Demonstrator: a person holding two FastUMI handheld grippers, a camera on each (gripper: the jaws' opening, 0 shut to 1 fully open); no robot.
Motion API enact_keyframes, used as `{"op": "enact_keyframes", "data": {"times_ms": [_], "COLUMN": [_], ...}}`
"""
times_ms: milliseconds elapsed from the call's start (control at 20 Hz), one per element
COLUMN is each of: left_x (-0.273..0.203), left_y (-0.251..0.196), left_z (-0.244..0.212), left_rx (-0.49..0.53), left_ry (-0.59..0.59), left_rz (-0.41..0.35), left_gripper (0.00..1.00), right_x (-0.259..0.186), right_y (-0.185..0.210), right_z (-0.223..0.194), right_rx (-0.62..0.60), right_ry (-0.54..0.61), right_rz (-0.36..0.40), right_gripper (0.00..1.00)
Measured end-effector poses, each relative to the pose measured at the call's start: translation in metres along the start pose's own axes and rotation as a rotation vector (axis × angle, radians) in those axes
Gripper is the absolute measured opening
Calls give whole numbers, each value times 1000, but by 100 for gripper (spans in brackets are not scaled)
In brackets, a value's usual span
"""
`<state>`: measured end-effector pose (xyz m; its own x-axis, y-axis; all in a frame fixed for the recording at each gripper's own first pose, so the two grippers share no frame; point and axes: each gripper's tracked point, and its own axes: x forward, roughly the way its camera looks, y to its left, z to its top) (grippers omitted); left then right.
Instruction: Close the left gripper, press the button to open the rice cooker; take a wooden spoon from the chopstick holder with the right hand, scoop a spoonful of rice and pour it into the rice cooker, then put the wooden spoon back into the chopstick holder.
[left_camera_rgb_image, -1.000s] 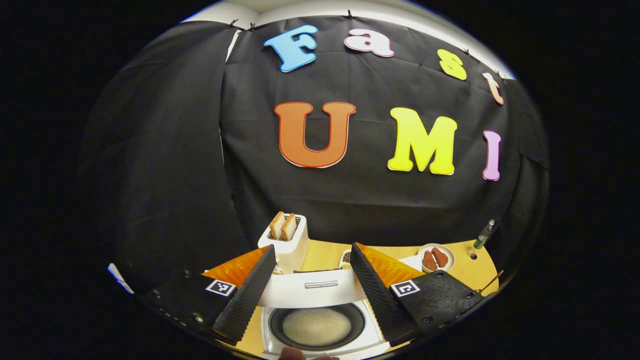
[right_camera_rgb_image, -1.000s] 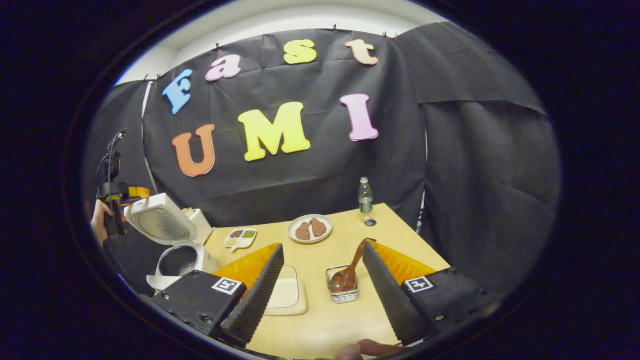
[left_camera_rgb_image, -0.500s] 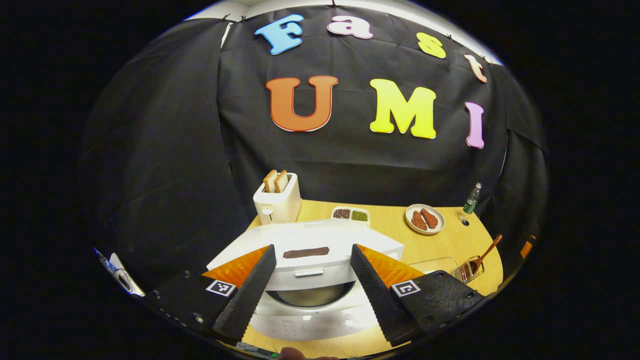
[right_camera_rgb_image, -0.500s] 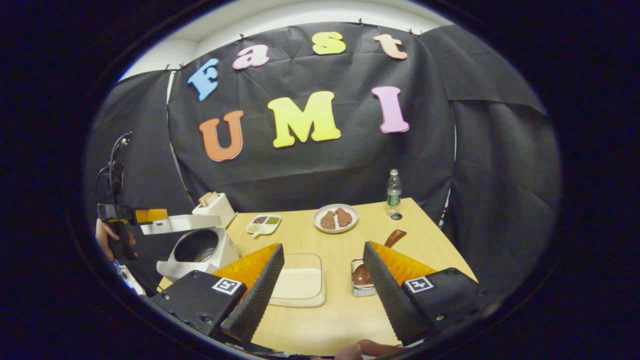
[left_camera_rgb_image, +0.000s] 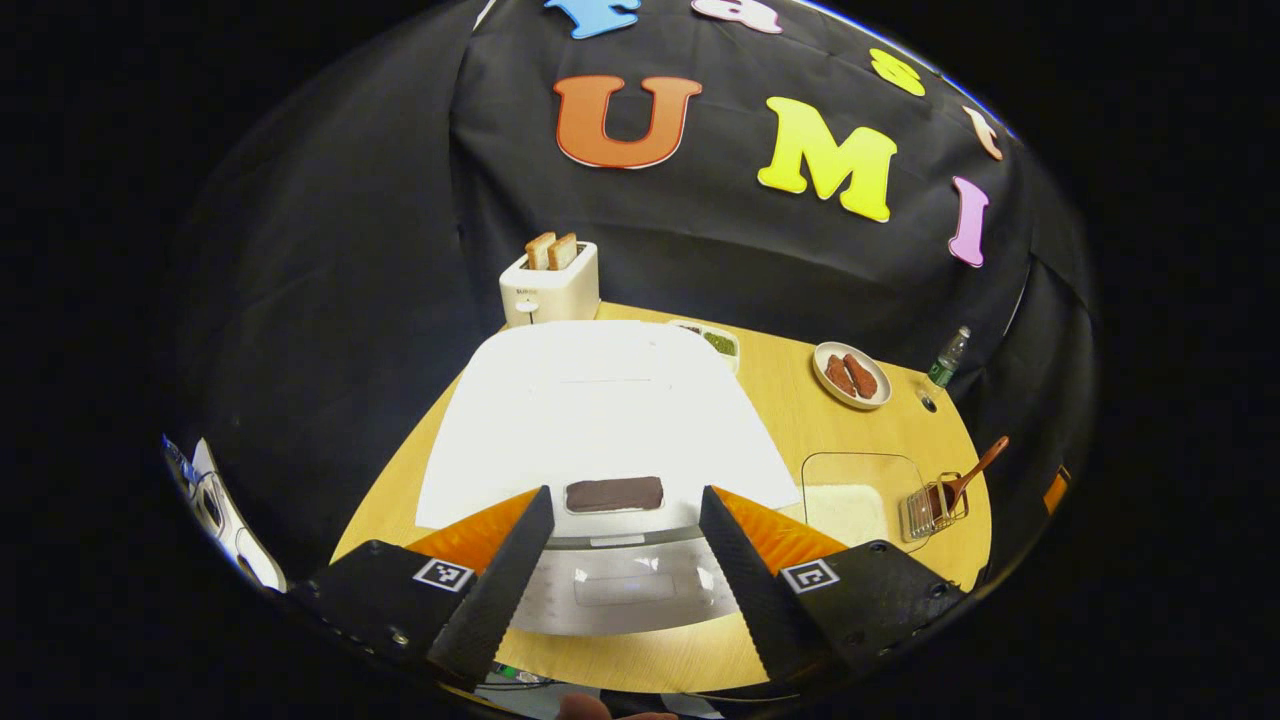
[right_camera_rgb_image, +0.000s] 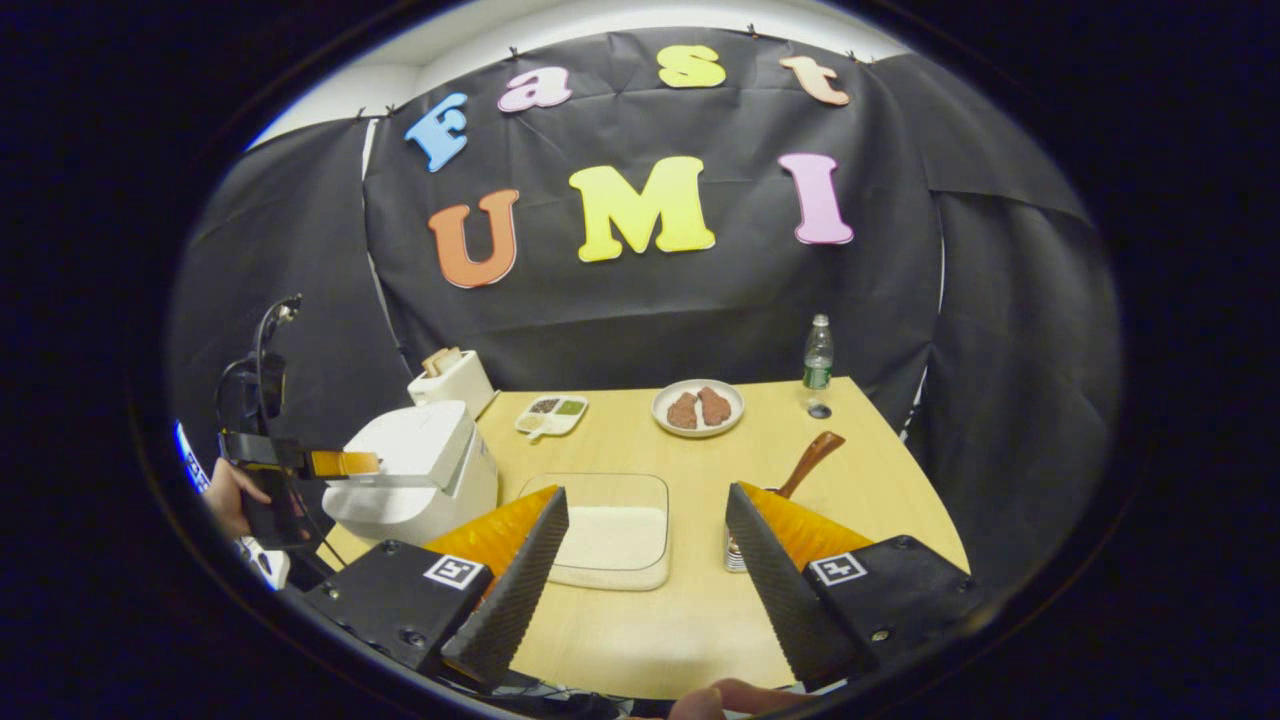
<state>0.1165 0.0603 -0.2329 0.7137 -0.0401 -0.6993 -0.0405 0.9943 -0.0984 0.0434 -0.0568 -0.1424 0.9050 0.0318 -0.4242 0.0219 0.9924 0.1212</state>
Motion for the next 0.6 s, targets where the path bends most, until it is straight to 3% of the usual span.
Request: {"op": "enact_keyframes", "data": {"times_ms": [400, 600], "left_x": [10, 15], "left_y": [4, 11], "left_z": [-1, -8], "left_rx": [12, 43], "left_ry": [45, 69], "left_rz": [34, 90], "left_gripper": [96, 96], "right_x": [7, 14], "right_y": [2, -1], "right_z": [-4, -8], "right_rx": [28, 68], "right_ry": [2, 16], "right_rz": [34, 56], "right_gripper": [100, 100]}}
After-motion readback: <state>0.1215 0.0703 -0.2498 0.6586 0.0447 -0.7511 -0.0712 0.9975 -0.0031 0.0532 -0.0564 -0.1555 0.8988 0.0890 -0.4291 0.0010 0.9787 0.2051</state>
